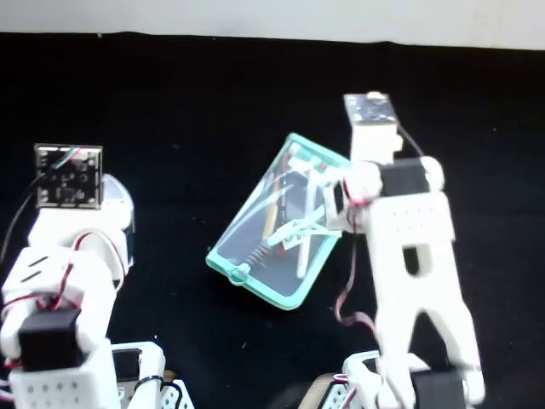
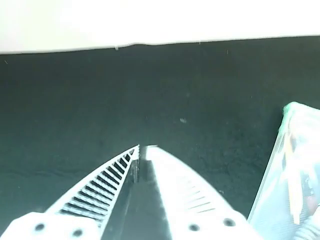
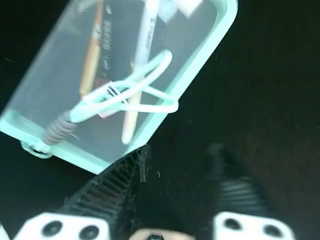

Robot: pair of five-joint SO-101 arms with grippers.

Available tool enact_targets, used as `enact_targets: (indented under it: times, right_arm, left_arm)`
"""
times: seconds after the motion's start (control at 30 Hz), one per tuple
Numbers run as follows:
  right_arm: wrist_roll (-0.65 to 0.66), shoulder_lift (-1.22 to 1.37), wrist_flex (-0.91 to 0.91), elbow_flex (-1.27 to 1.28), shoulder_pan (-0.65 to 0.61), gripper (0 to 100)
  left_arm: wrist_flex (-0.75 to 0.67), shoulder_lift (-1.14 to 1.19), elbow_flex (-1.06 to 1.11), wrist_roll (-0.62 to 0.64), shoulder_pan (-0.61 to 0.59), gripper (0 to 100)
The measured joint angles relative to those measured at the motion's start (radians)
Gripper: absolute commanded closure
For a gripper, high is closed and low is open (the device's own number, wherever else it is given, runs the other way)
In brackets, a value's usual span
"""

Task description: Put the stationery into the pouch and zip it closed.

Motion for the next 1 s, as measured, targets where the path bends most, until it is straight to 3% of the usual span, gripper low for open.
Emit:
enact_targets:
  times: [0.27, 0.4, 0.5, 0.67, 0.77, 1.0]
  right_arm:
    - [0.000, -0.413, -0.037, 0.316, -0.003, 99.1]
    - [0.000, -0.644, -0.199, 0.614, 0.018, 99.1]
    - [0.000, -0.839, -0.388, 0.862, 0.035, 99.1]
    - [0.000, -1.194, -0.654, 1.264, 0.044, 99.1]
    - [0.000, -1.321, -0.678, 1.422, 0.049, 99.1]
    - [0.000, -1.313, -0.689, 1.433, 0.048, 99.1]
  left_arm:
    - [0.264, -0.275, -0.029, 0.000, 0.003, 99]
    - [0.276, -0.463, 0.092, 0.000, 0.005, 99]
    - [0.241, -0.531, 0.253, 0.000, -0.017, 99]
    - [0.094, -0.534, 0.500, 0.000, -0.152, 99]
    - [0.014, -0.539, 0.651, 0.000, -0.233, 99]
    - [-0.060, -0.542, 0.973, 0.000, -0.298, 99]
